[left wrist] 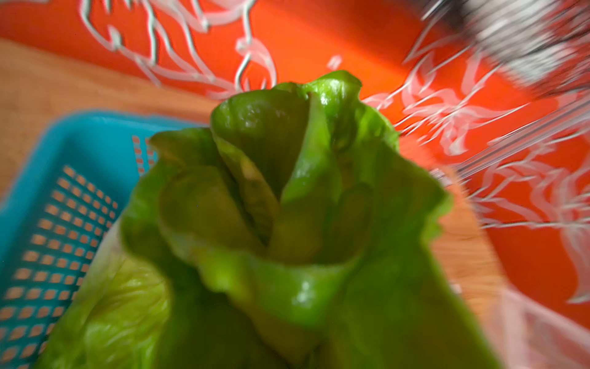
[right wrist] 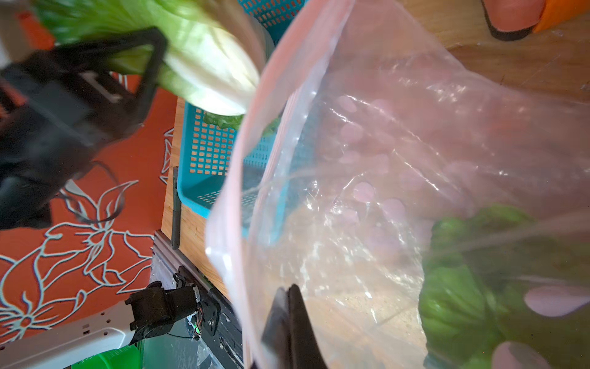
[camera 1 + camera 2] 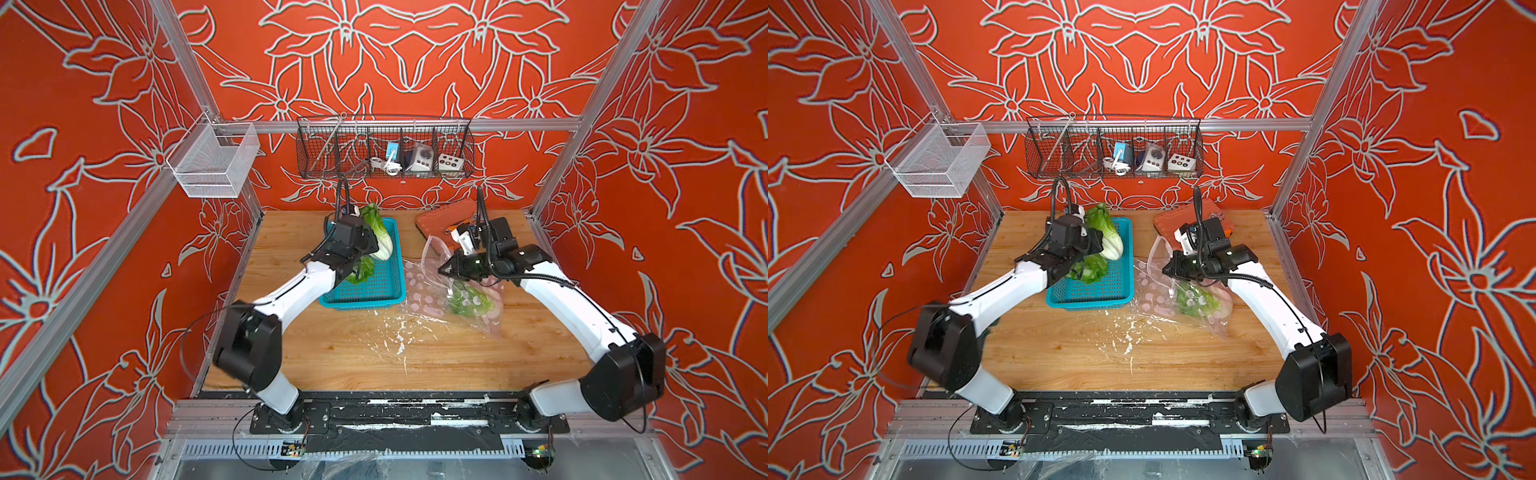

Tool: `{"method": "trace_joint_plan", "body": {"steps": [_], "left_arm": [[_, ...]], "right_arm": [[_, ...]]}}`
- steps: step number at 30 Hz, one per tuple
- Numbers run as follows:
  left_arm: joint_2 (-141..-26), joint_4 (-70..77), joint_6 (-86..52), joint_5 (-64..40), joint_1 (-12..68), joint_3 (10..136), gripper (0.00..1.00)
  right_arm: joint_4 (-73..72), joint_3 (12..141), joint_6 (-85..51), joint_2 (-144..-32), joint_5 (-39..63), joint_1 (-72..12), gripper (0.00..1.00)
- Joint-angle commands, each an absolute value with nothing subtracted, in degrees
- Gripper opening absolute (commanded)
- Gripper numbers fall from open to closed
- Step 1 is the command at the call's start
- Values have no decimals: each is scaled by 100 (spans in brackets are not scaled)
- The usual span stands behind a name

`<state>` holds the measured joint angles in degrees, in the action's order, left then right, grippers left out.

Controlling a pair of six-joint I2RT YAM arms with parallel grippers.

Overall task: Put the chinese cabbages into a zipper bag and zip it
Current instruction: Pick up the Chinese cabbage from the basket, then place the Chinese cabbage in the zipper food storage bag.

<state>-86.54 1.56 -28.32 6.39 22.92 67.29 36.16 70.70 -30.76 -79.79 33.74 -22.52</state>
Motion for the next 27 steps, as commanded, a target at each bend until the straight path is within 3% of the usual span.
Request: {"method": "trace_joint_plan", "body": {"steps": [1, 11, 27], "left_arm": [[-7962, 466, -3168, 631, 2590, 6582, 9], [-7439, 1531, -4998, -1103, 3439, 5945, 8], [-8044, 1719, -5065, -952, 3830, 5399, 7]], "right_arm": [[3145, 6735, -3011, -7714, 3548, -2276, 0], [3119, 6213, -2648, -7181, 3275, -2276, 0], [3403, 6317, -2648, -7022, 3275, -2276, 0]]}}
